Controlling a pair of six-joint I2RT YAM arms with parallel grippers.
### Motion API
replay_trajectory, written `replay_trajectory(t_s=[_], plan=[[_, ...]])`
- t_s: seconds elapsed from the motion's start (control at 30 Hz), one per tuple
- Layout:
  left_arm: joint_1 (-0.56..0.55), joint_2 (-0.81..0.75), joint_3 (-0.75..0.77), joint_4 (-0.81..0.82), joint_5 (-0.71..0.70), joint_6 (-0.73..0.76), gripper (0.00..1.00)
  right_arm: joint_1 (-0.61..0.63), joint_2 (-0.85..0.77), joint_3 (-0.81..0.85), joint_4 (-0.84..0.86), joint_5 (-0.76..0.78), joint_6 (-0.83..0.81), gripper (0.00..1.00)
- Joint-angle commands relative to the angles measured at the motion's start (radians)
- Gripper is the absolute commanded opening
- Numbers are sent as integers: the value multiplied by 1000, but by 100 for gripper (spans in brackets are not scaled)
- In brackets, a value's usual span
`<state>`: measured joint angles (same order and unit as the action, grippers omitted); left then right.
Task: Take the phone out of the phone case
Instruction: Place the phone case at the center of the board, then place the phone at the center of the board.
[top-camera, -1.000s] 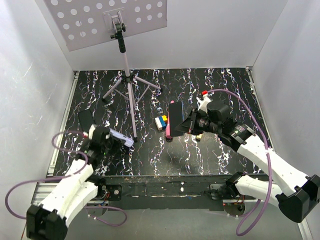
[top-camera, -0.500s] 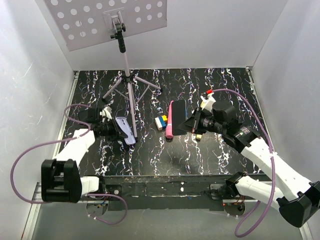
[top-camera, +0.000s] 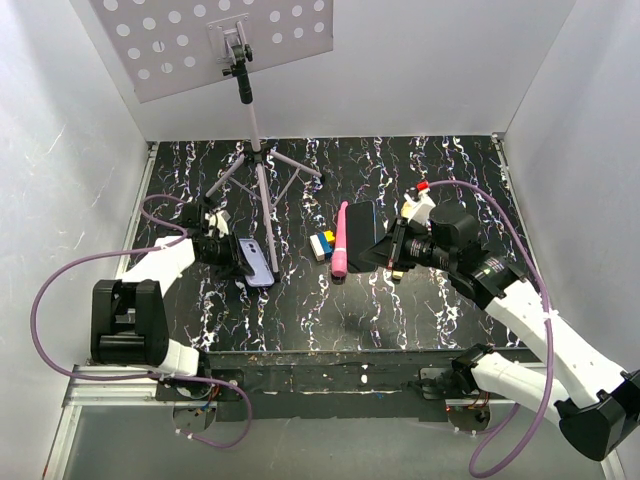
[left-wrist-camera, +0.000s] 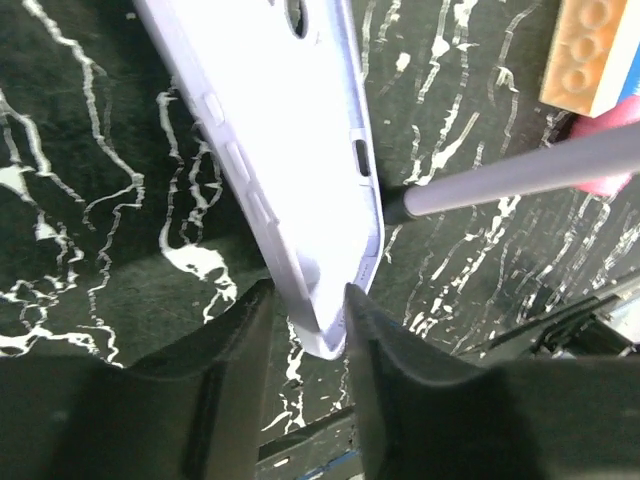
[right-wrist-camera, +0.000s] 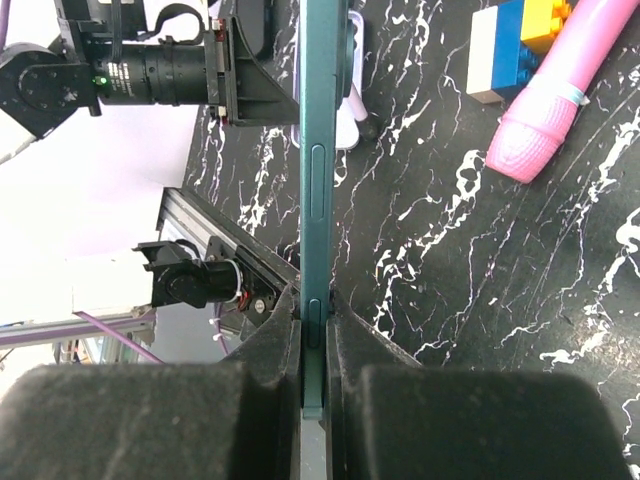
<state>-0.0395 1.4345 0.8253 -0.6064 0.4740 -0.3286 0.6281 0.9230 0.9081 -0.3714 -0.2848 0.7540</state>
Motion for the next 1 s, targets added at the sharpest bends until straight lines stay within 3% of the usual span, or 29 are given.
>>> replay_trajectory(t_s=[0.0,0.03,0.07,0.1,0.13,0.37,0.57,0.8,0.97], plan=[[1,6,34,-32,-132,19,39,-8,-19,-5,72,-14,-10,1],[3,10,37,-39,-180,7,47,-10,-19,-6,71,-7,-10,1],[1,14,43,-53,-245,-10,61,-11,-19,-5,66,-1,-10,1],[3,14,51,-71,-291,-23,85,-16,-18,-3,59,10,-8,1],[3,6,60,-85,-342,-36,98,-19,-15,2,49,21,-7,1],[-10,-233,52,-84,-558,-115,98,-125,53,28,-73,185,105,1],[-33,-362,43,-38,-561,-63,98,-344,105,-78,101,274,312,1],[-39,-439,21,-9,-485,-29,98,-508,351,11,238,605,487,1],[-40,-525,6,13,-434,-36,98,-551,676,260,227,818,582,1]])
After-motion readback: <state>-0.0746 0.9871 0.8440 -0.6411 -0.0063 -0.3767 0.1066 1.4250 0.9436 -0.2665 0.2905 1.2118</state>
